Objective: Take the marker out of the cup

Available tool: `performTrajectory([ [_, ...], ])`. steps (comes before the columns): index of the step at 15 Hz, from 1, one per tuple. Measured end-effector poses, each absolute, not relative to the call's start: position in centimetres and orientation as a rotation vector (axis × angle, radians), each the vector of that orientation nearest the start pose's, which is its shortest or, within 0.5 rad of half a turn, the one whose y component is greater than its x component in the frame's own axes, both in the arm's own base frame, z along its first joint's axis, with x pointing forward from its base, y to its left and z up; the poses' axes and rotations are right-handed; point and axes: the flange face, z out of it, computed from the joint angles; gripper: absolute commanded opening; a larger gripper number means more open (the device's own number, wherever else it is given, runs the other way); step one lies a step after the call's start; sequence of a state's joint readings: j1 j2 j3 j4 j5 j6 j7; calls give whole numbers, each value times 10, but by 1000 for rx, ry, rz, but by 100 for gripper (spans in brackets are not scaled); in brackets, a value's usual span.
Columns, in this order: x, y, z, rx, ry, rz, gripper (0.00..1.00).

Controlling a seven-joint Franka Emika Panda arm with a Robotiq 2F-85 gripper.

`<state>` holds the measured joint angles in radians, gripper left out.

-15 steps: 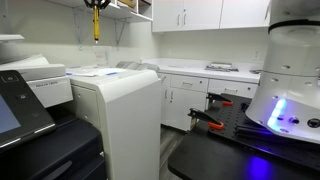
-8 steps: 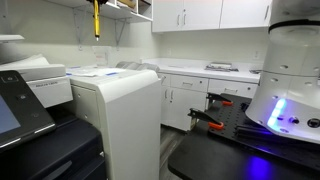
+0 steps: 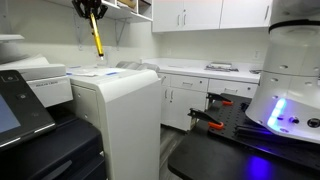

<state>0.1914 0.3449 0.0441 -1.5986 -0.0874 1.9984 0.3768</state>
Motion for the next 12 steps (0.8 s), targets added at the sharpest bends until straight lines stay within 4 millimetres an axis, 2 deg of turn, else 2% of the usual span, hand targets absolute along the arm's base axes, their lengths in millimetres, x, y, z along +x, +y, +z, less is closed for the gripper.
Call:
performTrajectory([
  [5,654,153,362,-3230,42,228,2],
  [8,665,158,338,-3239,19,256,2],
  [9,668,161,336,-3241,11,242,34],
  [10,671,164,336,-3241,1,211,35],
  [12,677,171,341,-3239,-20,119,49],
])
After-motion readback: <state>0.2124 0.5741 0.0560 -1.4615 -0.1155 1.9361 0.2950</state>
